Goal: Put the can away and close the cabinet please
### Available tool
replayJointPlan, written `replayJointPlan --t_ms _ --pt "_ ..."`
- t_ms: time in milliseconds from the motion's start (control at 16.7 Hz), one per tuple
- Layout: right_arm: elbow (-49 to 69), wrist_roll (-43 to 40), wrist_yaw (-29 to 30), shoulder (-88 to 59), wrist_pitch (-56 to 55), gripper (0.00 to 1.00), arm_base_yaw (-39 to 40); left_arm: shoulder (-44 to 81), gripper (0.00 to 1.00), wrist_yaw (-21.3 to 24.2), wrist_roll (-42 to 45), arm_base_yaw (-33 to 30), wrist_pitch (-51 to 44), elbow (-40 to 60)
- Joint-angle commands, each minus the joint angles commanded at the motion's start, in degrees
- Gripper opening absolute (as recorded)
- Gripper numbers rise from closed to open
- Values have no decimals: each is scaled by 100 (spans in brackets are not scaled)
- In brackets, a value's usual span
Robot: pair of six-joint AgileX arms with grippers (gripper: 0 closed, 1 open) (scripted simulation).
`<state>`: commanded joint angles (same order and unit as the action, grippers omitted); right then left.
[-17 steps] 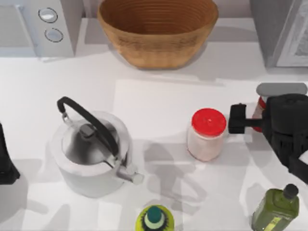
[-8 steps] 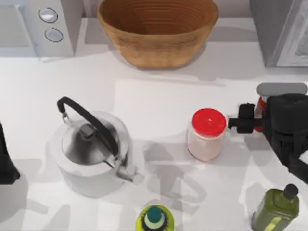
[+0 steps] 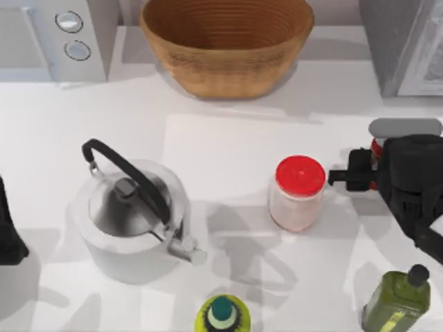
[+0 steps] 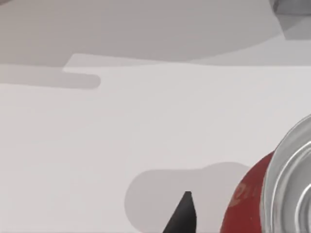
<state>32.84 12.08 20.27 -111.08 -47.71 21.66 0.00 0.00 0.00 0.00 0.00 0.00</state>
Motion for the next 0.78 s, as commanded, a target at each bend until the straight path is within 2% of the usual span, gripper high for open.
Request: replayJointPlan --t_ms 480,780 --pt "1 1 2 17 8 0 -6 0 100 0 0 0 0 0" --pt "264 -106 -196 813 546 0 -25 0 100 0 0 0 0 0"
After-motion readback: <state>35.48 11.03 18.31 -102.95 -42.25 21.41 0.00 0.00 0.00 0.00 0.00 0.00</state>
